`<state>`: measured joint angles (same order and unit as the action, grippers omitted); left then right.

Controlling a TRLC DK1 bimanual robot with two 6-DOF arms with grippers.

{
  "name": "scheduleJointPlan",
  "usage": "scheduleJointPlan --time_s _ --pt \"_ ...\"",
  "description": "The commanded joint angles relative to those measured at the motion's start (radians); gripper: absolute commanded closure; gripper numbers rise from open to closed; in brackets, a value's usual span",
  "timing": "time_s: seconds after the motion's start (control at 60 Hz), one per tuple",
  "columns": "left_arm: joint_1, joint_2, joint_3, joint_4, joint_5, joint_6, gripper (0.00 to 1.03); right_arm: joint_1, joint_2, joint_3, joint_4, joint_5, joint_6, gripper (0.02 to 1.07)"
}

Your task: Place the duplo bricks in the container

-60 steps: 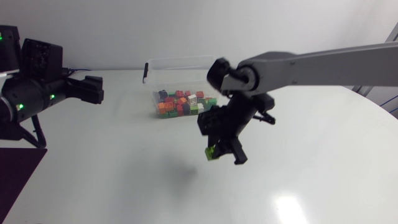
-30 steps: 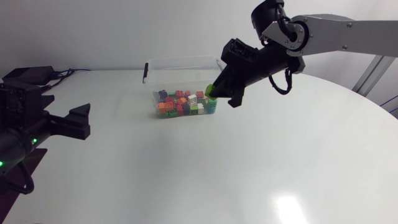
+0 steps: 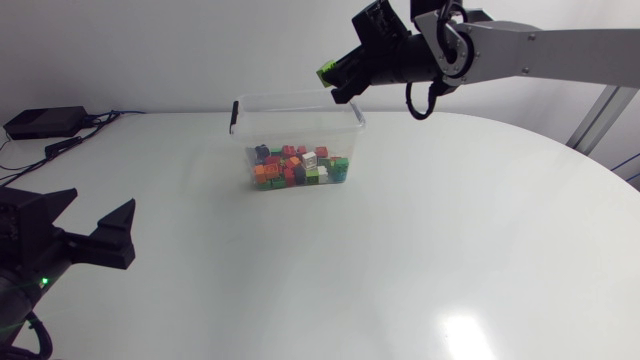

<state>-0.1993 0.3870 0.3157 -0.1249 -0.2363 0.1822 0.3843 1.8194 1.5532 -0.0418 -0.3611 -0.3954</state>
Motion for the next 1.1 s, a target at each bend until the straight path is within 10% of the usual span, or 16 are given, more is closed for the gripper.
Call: scheduleJointPlan --time_s 0.0,0.3,0.5,1.083 --pt "0.005 -0.042 -0.04 -0.015 0.018 -0.036 0.07 0.013 0.073 0.034 0.054 0.028 0.073 0.86" --pt "0.072 -0.099 -0.059 -0.047 0.183 -0.036 0.07 0.057 0.241 0.143 0.138 0.149 0.116 0.82" --pt "0.08 -0.114 -0.073 -0.05 0.212 -0.043 0.07 0.074 0.276 0.146 0.2 0.24 0.138 0.13" --pt "0.101 -0.329 -0.159 -0.081 0.246 -0.069 0.07 -0.079 -0.289 -0.464 0.41 0.376 0.084 0.07"
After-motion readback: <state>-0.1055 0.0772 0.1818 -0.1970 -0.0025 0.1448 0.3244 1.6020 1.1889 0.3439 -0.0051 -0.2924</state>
